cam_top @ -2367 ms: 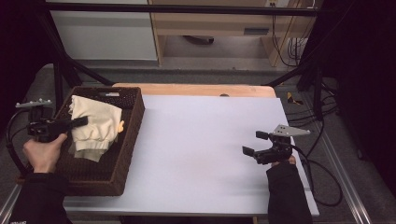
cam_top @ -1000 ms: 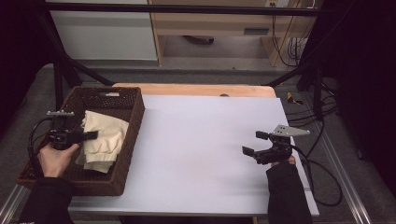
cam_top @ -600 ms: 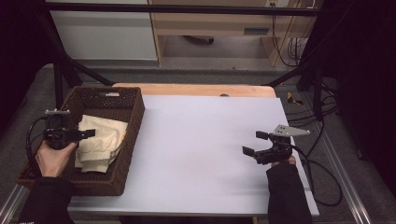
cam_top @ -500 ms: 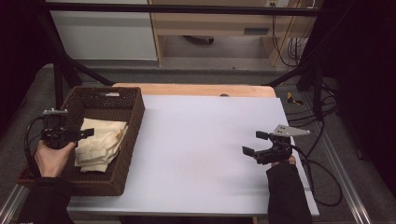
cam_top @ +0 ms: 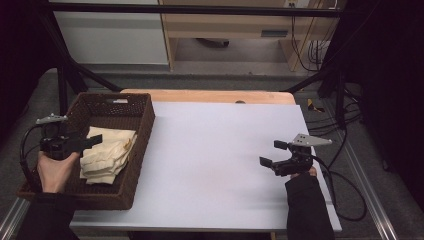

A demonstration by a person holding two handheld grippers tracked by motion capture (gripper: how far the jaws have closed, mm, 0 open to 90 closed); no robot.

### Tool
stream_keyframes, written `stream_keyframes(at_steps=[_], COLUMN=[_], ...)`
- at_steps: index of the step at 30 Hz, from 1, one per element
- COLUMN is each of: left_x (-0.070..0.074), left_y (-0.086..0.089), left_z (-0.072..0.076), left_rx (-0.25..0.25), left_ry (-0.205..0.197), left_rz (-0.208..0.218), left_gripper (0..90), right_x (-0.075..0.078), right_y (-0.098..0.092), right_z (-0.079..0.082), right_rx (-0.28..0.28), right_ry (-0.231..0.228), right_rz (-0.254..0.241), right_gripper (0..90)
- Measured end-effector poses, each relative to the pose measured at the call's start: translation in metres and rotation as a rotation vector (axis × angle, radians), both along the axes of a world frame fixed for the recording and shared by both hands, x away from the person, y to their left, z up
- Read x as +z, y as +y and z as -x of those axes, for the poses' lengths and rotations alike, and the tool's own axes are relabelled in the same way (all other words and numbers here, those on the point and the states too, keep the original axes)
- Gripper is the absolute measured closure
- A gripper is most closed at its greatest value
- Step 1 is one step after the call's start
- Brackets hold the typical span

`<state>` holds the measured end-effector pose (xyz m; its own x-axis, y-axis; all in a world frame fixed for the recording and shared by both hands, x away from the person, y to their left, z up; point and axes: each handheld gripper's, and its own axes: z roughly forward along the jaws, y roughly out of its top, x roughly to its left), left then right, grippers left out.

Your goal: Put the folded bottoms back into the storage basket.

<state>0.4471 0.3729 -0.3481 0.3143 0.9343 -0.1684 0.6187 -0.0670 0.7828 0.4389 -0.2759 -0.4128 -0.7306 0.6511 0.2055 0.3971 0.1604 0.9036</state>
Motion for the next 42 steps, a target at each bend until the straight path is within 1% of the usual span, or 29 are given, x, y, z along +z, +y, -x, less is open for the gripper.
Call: stream_keyframes(at_steps=[2, 5, 6, 8, 12, 14, 16, 18, 23, 25, 26, 29, 33, 34, 36, 39, 41, 42], left_x=[0.003, 0.008, 0.010, 0.012, 0.018, 0.020, 0.021, 0.022, 0.023, 0.023, 0.023, 0.020, 0.013, 0.011, 0.008, 0.005, 0.002, 0.000], left_y=[-0.004, -0.010, -0.013, -0.017, -0.026, -0.031, -0.036, -0.041, -0.052, -0.058, -0.061, -0.068, -0.078, -0.082, -0.086, -0.092, -0.095, -0.098], left_z=[0.002, 0.006, 0.007, 0.009, 0.011, 0.013, 0.014, 0.014, 0.015, 0.016, 0.016, 0.016, 0.015, 0.016, 0.016, 0.016, 0.017, 0.017], left_rx=[-0.011, -0.030, -0.041, -0.052, -0.092, -0.110, -0.121, -0.143, -0.172, -0.181, -0.184, -0.208, -0.252, -0.259, -0.271, -0.279, -0.289, -0.296], left_ry=[-0.018, -0.050, -0.059, -0.070, -0.086, -0.093, -0.099, -0.102, -0.114, -0.119, -0.121, -0.121, -0.120, -0.125, -0.121, -0.123, -0.126, -0.123], left_rz=[0.009, 0.006, 0.011, 0.013, 0.013, 0.006, 0.002, 0.000, -0.003, -0.015, -0.022, -0.020, -0.009, -0.005, -0.003, -0.008, 0.004, 0.004], left_gripper=[1.4, 0.1, 0.0, 0.0, 0.0, 0.0, 0.0, 0.0, 0.0, 0.0, 0.0, 0.0, 0.0, 0.0, 0.0, 0.0, 0.0, 0.0], right_x=[0.000, 0.000, 0.000, 0.000, 0.001, 0.001, 0.000, 0.000, 0.001, 0.000, 0.000, 0.001, 0.001, 0.001, 0.001, 0.001, 0.001, 0.001], right_y=[0.000, 0.000, 0.000, 0.000, -0.001, -0.001, 0.000, 0.000, 0.000, 0.000, 0.000, 0.000, 0.000, 0.000, 0.000, 0.000, 0.000, 0.000], right_z=[0.000, 0.000, 0.000, 0.000, 0.000, 0.000, 0.000, 0.000, 0.000, 0.000, 0.000, 0.000, 0.000, 0.000, 0.000, 0.000, 0.000, 0.000], right_rx=[0.000, -0.002, -0.001, 0.001, -0.001, 0.000, 0.001, 0.001, 0.000, 0.003, 0.002, 0.000, 0.002, 0.002, 0.001, 0.003, 0.002, 0.002], right_ry=[0.000, -0.003, -0.003, -0.002, -0.002, -0.001, -0.002, 0.000, 0.000, -0.001, 0.000, 0.000, 0.000, 0.000, 0.000, 0.000, 0.000, 0.000], right_rz=[-0.001, -0.003, -0.002, 0.000, -0.004, -0.005, -0.001, -0.003, -0.004, -0.002, -0.003, -0.004, -0.007, -0.007, -0.005, -0.007, -0.007, -0.007], right_gripper=[3.3, 3.3, 3.3, 3.3, 3.3, 3.3, 3.3, 3.3, 3.3, 3.4, 3.3, 3.3, 3.3, 3.3, 3.3, 3.4, 3.3, 3.3])
